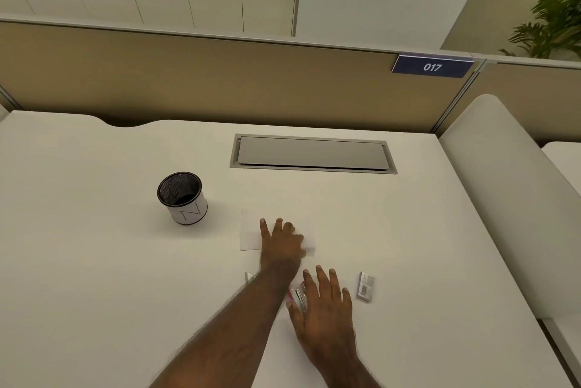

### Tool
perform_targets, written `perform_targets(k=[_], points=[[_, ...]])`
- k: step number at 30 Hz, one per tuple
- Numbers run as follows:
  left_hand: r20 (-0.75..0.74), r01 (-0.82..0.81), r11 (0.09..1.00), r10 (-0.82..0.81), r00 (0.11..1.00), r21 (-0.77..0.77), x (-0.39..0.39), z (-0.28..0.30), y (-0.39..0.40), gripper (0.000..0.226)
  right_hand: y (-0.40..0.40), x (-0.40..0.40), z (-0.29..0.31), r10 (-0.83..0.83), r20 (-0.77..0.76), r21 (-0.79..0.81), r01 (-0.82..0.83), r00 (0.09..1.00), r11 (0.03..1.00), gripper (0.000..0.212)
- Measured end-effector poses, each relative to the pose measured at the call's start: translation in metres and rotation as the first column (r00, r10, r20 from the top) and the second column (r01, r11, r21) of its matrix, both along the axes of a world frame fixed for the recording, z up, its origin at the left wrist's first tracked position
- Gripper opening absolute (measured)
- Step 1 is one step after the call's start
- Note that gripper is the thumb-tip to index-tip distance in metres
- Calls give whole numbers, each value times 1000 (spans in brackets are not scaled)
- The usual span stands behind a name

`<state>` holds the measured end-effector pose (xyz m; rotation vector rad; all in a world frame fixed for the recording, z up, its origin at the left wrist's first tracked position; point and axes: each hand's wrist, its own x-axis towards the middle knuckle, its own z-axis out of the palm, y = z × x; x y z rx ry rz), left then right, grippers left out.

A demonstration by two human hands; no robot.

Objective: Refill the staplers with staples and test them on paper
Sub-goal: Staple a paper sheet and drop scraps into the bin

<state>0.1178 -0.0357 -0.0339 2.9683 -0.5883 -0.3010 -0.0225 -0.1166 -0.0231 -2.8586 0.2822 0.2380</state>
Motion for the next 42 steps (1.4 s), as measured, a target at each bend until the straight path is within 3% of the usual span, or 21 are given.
perform_targets(k=[3, 5, 8, 11, 14, 16, 19, 22, 24, 26, 30, 35, 39, 42], points=[[27, 10, 1000, -10, 1000, -20, -2, 4, 0, 31, -3, 4, 8, -47, 20, 30, 46, 999, 999, 87], [35, -25, 996, 28, 999, -84, -3, 7, 1, 32, -8, 7, 10, -70, -8, 46, 71, 997, 996, 76], [-27, -169, 909, 171, 985, -381, -6, 15, 6, 33, -13, 11, 18, -137, 67, 129, 127, 988, 983, 63], [-217, -367, 603, 309, 926, -708, -15, 33, 15, 29, -19, 18, 29, -257, 196, 352, 176, 946, 919, 54], [-394, -480, 380, 286, 874, -790, -27, 53, 29, 25, -22, 29, 43, -394, 141, 625, 227, 908, 747, 50], [-575, -598, 158, 172, 800, -785, -38, 61, 38, 23, -22, 37, 54, -456, 33, 771, 268, 889, 578, 49], [-755, -755, -127, -56, 653, -643, -53, 71, 48, 25, -21, 47, 70, -463, -93, 888, 284, 881, 361, 49], [-796, -816, -270, -210, 568, -512, -62, 78, 53, 36, -18, 51, 79, -420, -118, 913, 265, 900, 311, 30], [-791, -828, -290, -264, 551, -480, -66, 83, 55, 42, -16, 52, 82, -435, -83, 919, 238, 897, 315, 12], [-787, -833, -293, -287, 546, -470, -68, 88, 57, 45, -15, 52, 82, -467, -43, 914, 223, 883, 338, 9], [-799, -835, -332, -281, 531, -439, -66, 92, 61, 41, -19, 53, 83, -509, 49, 867, 216, 859, 449, 10], [-788, -807, -284, -210, 579, -517, -67, 97, 57, 28, -17, 52, 88, -531, 231, 792, 160, 815, 589, 21], [-805, -810, -249, -152, 574, -531, -67, 100, 52, 25, -11, 48, 92, -461, 375, 705, 75, 805, 706, 27], [-803, -813, -293, -191, 565, -503, -67, 102, 52, 26, -7, 42, 94, -307, 466, 606, -47, 830, 794, 26]])
